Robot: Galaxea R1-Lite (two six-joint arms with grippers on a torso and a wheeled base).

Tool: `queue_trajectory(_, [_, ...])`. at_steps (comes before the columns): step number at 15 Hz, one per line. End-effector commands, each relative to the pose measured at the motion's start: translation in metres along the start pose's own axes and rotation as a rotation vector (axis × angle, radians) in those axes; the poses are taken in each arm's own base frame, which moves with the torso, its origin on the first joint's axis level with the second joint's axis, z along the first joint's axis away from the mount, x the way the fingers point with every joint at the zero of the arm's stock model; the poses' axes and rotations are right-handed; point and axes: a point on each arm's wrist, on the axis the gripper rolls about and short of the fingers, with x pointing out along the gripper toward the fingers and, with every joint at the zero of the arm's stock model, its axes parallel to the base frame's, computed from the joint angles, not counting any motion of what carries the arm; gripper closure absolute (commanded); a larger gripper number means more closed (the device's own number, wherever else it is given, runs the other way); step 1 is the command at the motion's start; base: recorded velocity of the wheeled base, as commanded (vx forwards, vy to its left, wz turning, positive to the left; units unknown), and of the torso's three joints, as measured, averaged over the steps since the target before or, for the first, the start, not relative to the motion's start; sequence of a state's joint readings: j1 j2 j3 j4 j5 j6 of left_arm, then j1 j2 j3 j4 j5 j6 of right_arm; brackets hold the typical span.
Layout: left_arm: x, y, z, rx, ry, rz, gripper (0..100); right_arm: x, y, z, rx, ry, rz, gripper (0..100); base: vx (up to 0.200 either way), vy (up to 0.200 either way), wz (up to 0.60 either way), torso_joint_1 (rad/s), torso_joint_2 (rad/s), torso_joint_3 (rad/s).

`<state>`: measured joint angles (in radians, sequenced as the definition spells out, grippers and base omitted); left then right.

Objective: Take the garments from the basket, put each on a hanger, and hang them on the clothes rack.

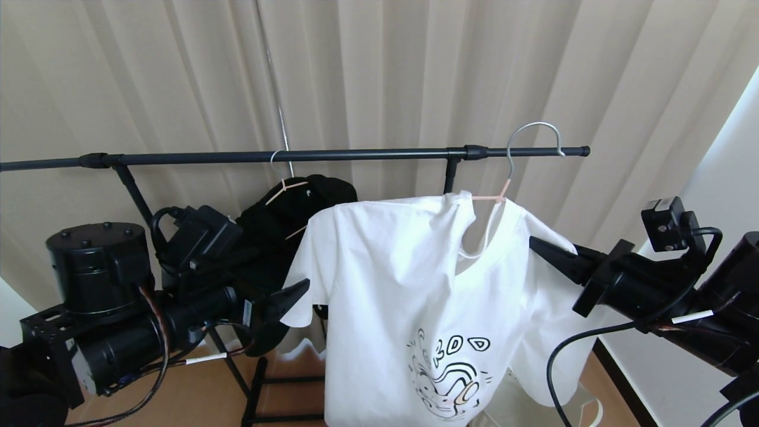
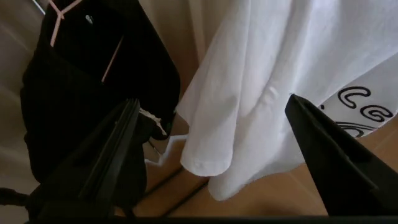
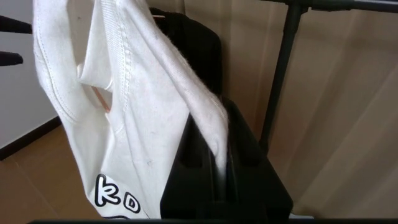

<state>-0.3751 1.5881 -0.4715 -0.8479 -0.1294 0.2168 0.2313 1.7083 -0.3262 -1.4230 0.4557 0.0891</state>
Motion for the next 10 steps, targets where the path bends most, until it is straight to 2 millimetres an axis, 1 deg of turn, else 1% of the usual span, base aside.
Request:
queue_trajectory(1, [0.018, 0.000, -0.013, -0.009, 0.061, -0.011, 0, -0.004, 0.003, 0.004, -0.007, -0.014, 0.008, 100, 0.000, 0.000, 0.00, 0.000, 0.00, 0.000])
queue_trajectory(3, [0.025, 0.000, -0.017, -0.027, 0.067, -0.007, 0, -0.007, 0.004, 0.005, -0.008, -0.015, 0.008, 100, 0.000, 0.000, 0.00, 0.000, 0.00, 0.000])
queue_trajectory(4, [0.030, 0.002, -0.018, -0.054, 0.045, 0.010, 100, -0.007, 0.004, 0.005, -0.016, -0.014, 0.008, 100, 0.000, 0.000, 0.00, 0.000, 0.00, 0.000])
queue_trajectory(7, [0.032, 0.002, -0.019, -0.068, 0.039, 0.028, 100, -0.007, 0.004, 0.004, -0.020, -0.012, 0.009, 100, 0.000, 0.000, 0.00, 0.000, 0.00, 0.000])
queue_trajectory(10, [0.022, 0.006, -0.016, -0.073, 0.027, 0.069, 100, -0.005, 0.003, 0.004, -0.020, -0.011, 0.009, 100, 0.000, 0.000, 0.00, 0.000, 0.00, 0.000])
